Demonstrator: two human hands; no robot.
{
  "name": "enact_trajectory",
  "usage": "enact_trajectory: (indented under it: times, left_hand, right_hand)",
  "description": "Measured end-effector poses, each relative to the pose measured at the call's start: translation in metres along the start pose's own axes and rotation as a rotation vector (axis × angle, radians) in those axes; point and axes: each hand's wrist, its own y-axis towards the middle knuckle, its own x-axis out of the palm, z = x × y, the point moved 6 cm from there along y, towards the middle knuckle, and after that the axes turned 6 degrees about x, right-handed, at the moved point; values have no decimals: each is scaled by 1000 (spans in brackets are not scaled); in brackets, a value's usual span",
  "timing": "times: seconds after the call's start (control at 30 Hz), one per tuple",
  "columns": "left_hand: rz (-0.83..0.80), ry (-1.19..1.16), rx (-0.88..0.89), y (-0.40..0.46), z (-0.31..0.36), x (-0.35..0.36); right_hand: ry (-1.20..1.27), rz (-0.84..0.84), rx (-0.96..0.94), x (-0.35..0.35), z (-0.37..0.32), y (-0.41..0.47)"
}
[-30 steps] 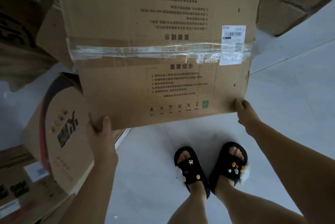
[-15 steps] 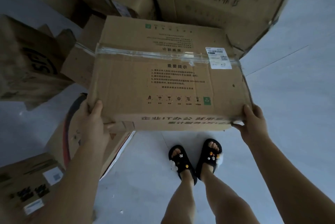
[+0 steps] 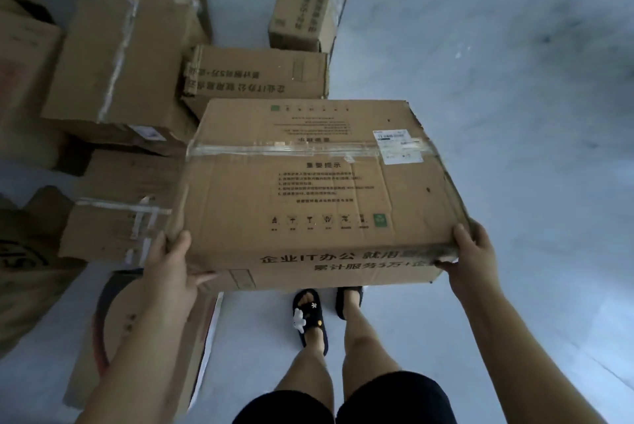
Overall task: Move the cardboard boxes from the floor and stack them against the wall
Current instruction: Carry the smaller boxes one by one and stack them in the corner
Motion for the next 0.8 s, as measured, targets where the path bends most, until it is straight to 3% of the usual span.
enact_trajectory:
  times: [0.17, 0.4, 0.8]
  left_hand:
    - [-162, 53, 18, -45, 25, 48]
    - [-546, 137, 36, -134, 31, 158]
    - [-1060, 271, 114, -382, -64, 313]
  right_hand:
    - [225, 161, -42, -90, 4, -55]
    - [562, 417, -105, -227, 31, -120]
    - [921, 700, -215, -480, 128, -201]
